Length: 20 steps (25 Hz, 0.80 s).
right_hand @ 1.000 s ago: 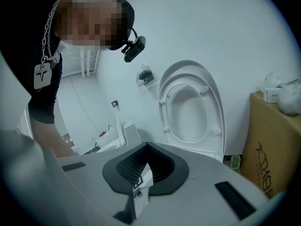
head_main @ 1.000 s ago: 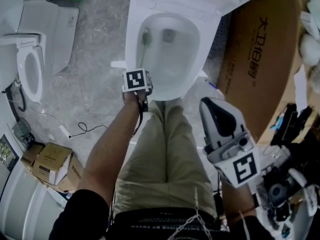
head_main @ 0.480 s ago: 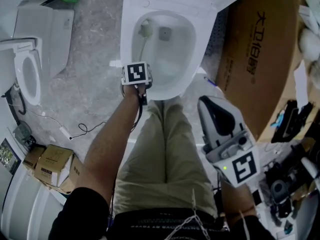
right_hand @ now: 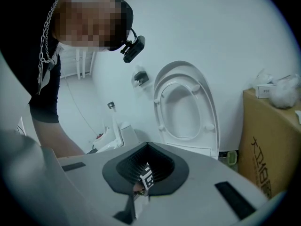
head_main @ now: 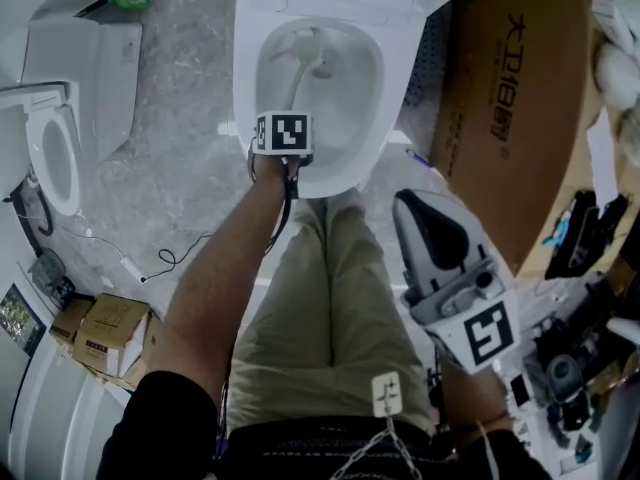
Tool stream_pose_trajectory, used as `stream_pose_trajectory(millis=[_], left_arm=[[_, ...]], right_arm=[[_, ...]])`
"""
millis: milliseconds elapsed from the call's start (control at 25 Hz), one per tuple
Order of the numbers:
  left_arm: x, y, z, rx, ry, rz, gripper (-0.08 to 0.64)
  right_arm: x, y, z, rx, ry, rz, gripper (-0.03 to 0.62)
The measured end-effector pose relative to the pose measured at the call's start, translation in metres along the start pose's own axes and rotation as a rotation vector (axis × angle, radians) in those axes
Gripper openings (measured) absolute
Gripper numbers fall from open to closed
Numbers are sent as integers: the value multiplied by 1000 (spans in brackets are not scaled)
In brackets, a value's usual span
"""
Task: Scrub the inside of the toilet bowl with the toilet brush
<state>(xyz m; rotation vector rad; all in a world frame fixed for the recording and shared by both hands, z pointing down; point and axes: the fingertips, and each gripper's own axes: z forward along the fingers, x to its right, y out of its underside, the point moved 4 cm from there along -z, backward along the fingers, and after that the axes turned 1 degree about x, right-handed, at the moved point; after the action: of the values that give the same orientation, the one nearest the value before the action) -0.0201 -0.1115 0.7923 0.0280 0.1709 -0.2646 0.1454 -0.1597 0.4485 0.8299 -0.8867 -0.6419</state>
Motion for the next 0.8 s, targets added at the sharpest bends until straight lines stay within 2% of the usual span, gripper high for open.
stream_pose_trajectory(millis=[240, 480, 680, 800], left_arm=[[14, -2, 6, 1, 6, 77, 2], [29, -1, 8, 3, 37, 119, 2], [43, 3, 11, -1, 58, 188, 2], [54, 11, 12, -33, 88, 252, 2]], right_arm=[[1, 5, -8, 5, 11, 9, 5], [4, 9, -19, 12, 26, 18, 5], [6, 11, -25, 14, 36, 27, 5], [5, 10, -29, 15, 37, 19, 5]])
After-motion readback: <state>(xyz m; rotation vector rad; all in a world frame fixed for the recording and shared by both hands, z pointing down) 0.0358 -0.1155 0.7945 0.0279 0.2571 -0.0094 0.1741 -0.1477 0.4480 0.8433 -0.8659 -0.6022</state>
